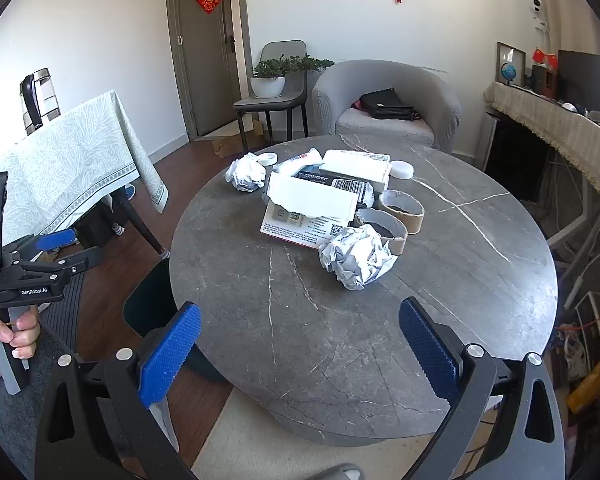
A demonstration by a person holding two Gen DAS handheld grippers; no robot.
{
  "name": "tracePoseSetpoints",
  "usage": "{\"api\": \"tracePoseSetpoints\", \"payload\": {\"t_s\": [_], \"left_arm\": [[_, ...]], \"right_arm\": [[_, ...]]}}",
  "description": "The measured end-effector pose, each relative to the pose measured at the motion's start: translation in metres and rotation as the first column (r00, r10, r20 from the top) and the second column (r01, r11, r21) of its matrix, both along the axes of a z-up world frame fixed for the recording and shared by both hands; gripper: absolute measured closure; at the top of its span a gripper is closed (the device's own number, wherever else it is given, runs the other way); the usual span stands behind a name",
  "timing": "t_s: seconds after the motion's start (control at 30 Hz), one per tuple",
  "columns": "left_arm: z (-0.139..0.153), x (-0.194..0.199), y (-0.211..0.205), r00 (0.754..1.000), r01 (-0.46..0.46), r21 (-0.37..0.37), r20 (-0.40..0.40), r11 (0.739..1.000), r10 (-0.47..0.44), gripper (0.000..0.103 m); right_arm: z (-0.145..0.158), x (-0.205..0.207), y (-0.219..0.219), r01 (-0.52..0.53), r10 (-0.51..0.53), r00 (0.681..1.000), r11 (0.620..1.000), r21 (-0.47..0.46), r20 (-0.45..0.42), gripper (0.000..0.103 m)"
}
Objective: Collect trash
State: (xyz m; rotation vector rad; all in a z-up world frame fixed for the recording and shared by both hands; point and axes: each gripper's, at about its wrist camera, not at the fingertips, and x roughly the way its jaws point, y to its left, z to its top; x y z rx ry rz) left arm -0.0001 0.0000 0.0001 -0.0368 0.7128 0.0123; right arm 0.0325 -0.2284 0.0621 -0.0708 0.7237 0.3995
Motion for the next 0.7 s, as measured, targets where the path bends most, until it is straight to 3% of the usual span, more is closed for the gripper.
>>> {"api": "tracePoseSetpoints", "payload": {"t_s": [0.7], "left_arm": [[0.0,0.0,0.0,1.0,0.0,0.0,0.001,1.0,0.0,0.003]], "right_arm": [[0.0012,-0.0003,-0.0001,0.0,0.0,1.0,1.0,0.0,0.0,0.003]]}}
